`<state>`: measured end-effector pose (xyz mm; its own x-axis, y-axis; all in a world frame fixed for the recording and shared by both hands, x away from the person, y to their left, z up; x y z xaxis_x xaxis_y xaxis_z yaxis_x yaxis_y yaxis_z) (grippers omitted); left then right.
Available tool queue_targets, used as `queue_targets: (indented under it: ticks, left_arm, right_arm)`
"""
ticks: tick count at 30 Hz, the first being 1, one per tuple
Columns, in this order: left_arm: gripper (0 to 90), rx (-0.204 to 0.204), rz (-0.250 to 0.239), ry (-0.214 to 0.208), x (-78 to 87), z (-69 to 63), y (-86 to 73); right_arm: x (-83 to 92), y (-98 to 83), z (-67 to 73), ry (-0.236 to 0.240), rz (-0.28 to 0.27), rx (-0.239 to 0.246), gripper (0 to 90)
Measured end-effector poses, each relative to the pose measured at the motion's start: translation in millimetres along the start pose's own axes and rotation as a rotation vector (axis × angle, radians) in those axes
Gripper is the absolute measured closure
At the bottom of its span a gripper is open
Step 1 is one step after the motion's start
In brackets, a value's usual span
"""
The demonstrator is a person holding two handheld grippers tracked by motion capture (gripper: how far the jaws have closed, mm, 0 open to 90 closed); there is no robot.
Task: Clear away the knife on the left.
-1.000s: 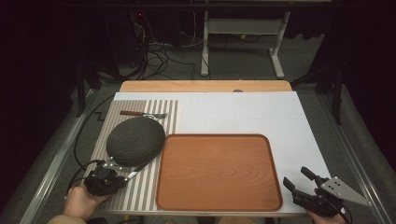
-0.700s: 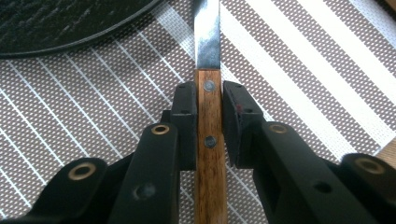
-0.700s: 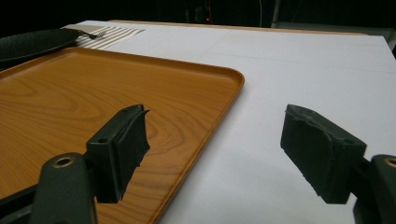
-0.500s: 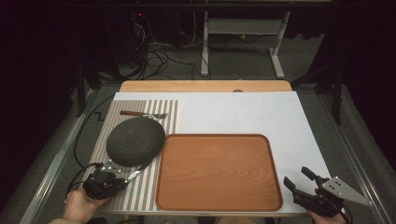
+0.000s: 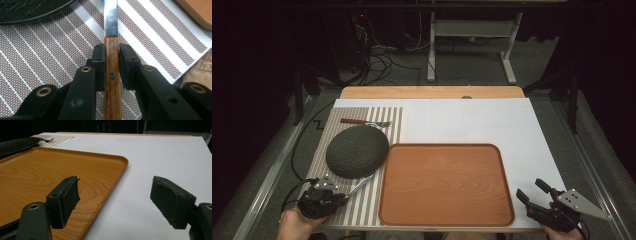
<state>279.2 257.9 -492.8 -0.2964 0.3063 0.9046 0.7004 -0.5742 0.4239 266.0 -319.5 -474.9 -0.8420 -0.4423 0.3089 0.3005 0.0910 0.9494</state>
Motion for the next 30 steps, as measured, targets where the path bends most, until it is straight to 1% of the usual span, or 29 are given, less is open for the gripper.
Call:
queue_targets:
  ticks: [11,15,19,21,24,30]
  left_arm:
    - [72.9,0.012,-0.041,-0.014,6.6,-6.6,-5.6]
    - [72.8,0.008,-0.055,-0.02,9.4,-11.1,-5.8]
    - [72.9,0.004,-0.057,-0.018,9.8,-14.7,-6.2]
    - [72.9,0.011,-0.062,-0.017,9.7,-15.2,-6.8]
    - [72.9,0.011,-0.069,-0.015,11.0,-17.0,-7.6]
    - [72.8,0.027,-0.098,-0.018,13.4,-20.1,-9.6]
  right_arm:
    - [0.1,-0.3,-1.6,-0.003,0.0,-0.011,23.6]
    - [0.0,-0.5,-2.0,-0.008,0.002,-0.022,23.6]
    - [-0.1,-0.5,-2.4,-0.011,0.0,-0.025,23.6]
    - [0.0,-0.7,-2.8,-0.012,0.001,-0.026,23.6]
    - [0.2,-0.7,-2.9,-0.013,0.001,-0.028,23.6]
    - [0.0,-0.7,-3.0,-0.013,0.001,-0.027,23.6]
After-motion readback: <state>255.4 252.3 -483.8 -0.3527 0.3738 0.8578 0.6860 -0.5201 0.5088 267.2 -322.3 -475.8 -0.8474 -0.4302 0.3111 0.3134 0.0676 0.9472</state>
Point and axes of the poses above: each handheld gripper's, and its own axes: x roughly backward along the jaws, y roughly out of its top, z roughly to its left, the point moved 5 cm from there along -x, roughly forward along the jaws, and after that the axes turned 1 degree about -z, right-handed, at the moved point
